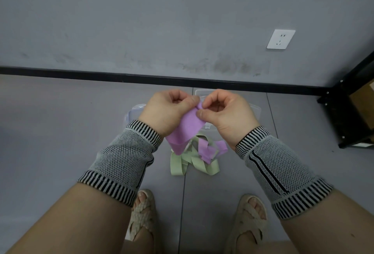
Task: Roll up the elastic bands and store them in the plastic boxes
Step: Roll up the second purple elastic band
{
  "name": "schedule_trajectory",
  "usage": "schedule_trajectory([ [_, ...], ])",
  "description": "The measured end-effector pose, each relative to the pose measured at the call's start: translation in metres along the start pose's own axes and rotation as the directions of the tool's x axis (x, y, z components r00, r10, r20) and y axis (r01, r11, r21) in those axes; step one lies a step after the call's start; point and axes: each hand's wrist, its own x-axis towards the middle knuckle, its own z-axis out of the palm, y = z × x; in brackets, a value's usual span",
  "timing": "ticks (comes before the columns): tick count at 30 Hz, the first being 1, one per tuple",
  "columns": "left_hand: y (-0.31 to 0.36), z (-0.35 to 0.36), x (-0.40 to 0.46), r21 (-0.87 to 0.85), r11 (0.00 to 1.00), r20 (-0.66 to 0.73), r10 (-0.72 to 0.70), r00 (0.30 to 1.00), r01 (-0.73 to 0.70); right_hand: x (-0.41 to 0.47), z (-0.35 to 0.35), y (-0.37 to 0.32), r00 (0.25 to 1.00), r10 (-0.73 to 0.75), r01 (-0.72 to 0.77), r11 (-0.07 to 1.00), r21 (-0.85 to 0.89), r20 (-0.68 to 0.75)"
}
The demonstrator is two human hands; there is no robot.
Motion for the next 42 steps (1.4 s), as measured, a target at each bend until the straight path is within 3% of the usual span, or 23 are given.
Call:
schedule_trajectory([
  [3,0.001,-0.002,0.0,-0.01,1.0,0.007,0.011,1.0,-0.011,0.001,-0.001,0.001,1.0,0.021,-0.02,0.999,0.035,-0.005],
  [8,0.0,-0.006,-0.002,-0.026,0.999,-0.01,0.026,1.0,-0.026,0.004,-0.007,0.0,0.985,0.162,-0.171,0.956,0.24,0.057],
  [19,0.007,-0.002,-0.007,-0.077,0.997,0.006,0.032,0.999,-0.032,0.003,-0.009,0.0,0.997,0.075,-0.071,0.993,0.094,-0.036],
  [25,0.009,-0.004,-0.008,-0.182,0.983,-0.022,0.033,0.999,-0.036,0.003,-0.01,-0.002,0.983,0.178,-0.16,0.956,0.247,-0.052],
  [34,0.006,-0.003,-0.008,-0.091,0.994,0.022,0.064,0.998,-0.062,0.0,-0.012,-0.003,0.999,0.047,-0.047,0.999,0.0,-0.007],
  [38,0.002,-0.001,-0.005,-0.108,0.994,-0.049,0.029,0.998,-0.035,0.003,-0.011,-0.004,0.989,0.129,-0.116,0.98,0.164,-0.073],
  [42,0.001,0.005,-0.004,-0.118,0.993,-0.027,-0.004,1.0,0.0,0.006,-0.012,-0.005,0.961,0.243,-0.175,0.904,0.391,-0.131],
])
